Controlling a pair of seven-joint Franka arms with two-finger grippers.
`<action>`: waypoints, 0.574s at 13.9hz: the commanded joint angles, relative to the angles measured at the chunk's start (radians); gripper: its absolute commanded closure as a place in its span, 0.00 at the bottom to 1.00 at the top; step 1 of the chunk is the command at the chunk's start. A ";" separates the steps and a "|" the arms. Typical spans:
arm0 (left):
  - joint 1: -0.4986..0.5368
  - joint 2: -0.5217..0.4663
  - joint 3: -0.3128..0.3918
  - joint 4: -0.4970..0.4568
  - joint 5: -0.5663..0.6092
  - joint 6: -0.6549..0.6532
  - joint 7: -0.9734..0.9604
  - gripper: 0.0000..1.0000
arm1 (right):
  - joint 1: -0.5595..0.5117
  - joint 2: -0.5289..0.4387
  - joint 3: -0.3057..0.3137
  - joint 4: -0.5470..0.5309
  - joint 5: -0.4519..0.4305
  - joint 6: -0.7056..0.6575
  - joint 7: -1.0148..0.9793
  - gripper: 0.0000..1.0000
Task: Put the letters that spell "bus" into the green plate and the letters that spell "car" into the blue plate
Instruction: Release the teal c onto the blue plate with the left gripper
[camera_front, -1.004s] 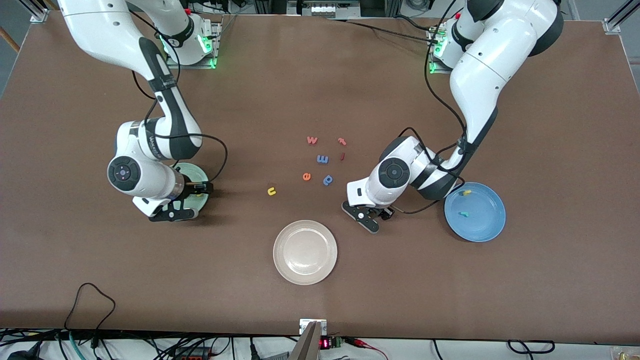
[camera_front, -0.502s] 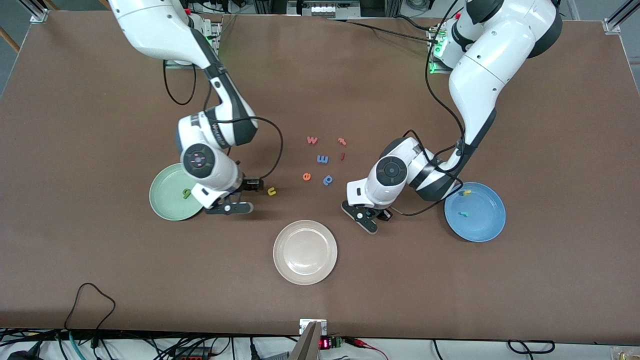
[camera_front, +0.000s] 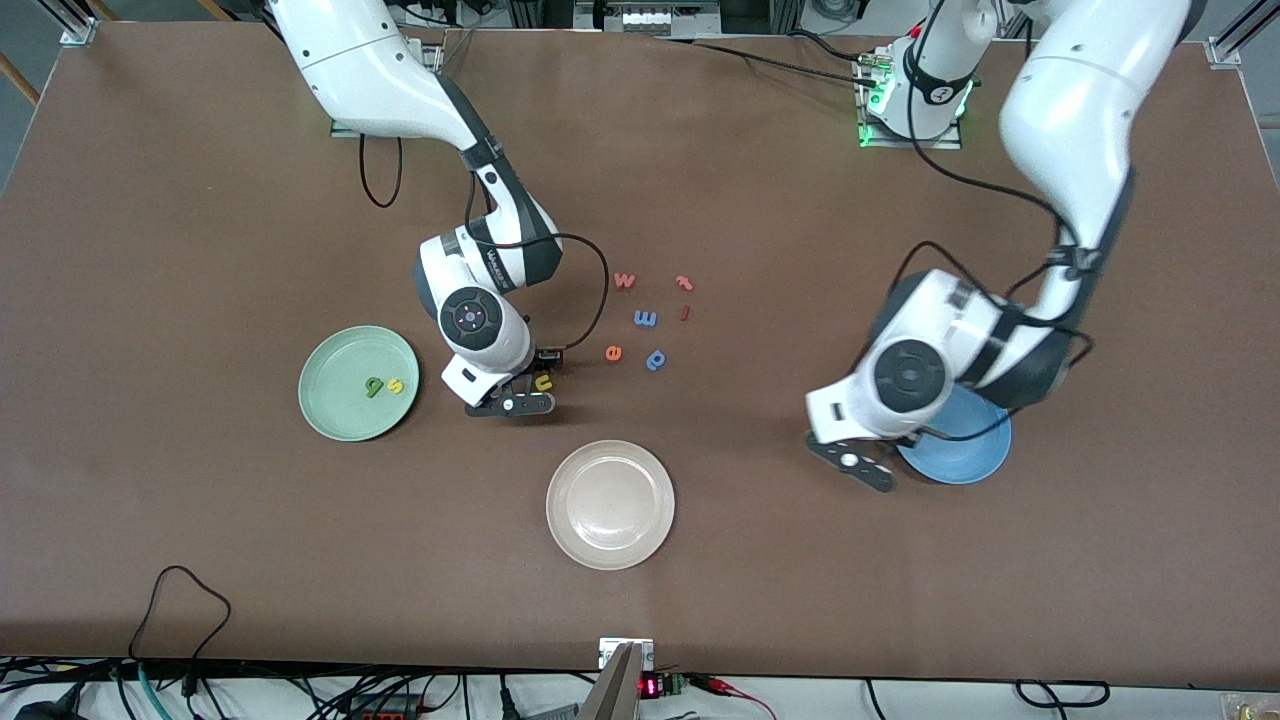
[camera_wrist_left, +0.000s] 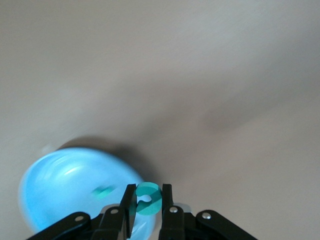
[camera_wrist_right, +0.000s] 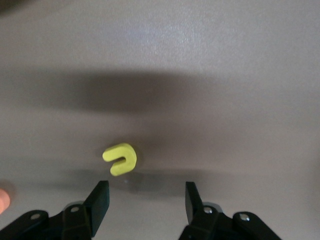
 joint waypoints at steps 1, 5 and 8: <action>0.109 0.000 -0.004 -0.038 0.019 -0.004 0.115 0.88 | 0.003 0.034 -0.006 0.031 0.020 0.028 0.009 0.34; 0.167 0.018 -0.003 -0.056 0.020 -0.001 0.119 0.85 | 0.004 0.048 -0.004 0.046 0.021 0.047 0.027 0.34; 0.210 0.007 -0.009 -0.084 0.017 -0.010 0.120 0.00 | 0.007 0.055 -0.004 0.070 0.029 0.045 0.019 0.34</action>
